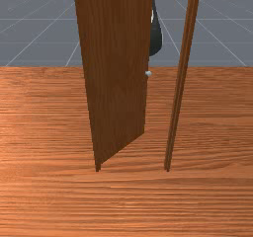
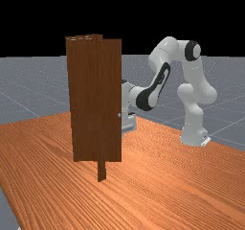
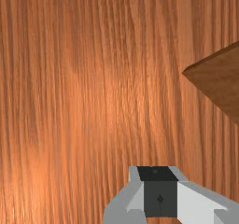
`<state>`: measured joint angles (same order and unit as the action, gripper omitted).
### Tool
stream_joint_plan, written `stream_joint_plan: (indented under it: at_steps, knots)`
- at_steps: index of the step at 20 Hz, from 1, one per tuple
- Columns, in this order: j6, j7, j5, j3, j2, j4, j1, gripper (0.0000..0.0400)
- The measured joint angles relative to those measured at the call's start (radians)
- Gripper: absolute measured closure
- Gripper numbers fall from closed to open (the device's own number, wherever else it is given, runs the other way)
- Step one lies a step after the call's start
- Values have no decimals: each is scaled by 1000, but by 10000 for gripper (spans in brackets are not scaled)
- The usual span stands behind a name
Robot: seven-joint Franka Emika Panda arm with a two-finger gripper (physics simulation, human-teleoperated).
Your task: Open the door
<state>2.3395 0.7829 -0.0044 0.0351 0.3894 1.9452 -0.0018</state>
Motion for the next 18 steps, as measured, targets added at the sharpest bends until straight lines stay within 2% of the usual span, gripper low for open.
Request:
stream_joint_plan:
  at_steps: [1,2,3,4,5,6,7,8,9,10,11,12,13,15,16,18]
  knots:
    - [-3,21,33,-14,0,-1,-10,400]
    - [-89,-24,-21,5,15,-39,15,400]
    - [-200,-21,-22,5,24,-66,16,400]
    - [-255,-19,-25,6,-4,-26,17,400]
    - [-230,-21,-29,8,-80,89,18,400]
    - [-116,-28,-36,10,-206,275,19,400]
    - [43,-210,-222,4,-359,491,23,400]
    - [232,-71,-92,13,-487,676,6,400]
    - [320,-84,-113,5,-564,782,-12,400]
    - [318,-82,-114,8,-620,837,-13,400]
    - [130,-229,-71,-5,-629,798,-14,400]
    - [123,-444,-36,-51,-630,797,-21,400]
    - [124,-684,8,-122,-622,787,-10,400]
    - [115,-997,36,-251,-550,703,83,400]
    - [104,-1135,29,-292,-498,642,141,400]
    - [72,-1133,-3,-326,-414,537,237,400]
